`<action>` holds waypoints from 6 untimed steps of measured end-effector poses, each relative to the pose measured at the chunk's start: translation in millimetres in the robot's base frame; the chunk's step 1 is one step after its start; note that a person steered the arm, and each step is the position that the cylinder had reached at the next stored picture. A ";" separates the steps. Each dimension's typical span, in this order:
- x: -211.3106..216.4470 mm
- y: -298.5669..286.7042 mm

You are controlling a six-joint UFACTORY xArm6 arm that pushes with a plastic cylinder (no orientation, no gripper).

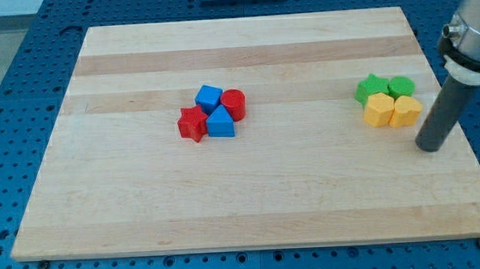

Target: Place your hand vertically above the green circle

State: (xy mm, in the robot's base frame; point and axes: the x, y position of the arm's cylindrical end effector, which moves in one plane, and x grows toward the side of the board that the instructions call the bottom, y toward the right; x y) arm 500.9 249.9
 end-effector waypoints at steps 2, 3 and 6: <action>-60.8 95.4; -142.0 86.2; -147.8 43.2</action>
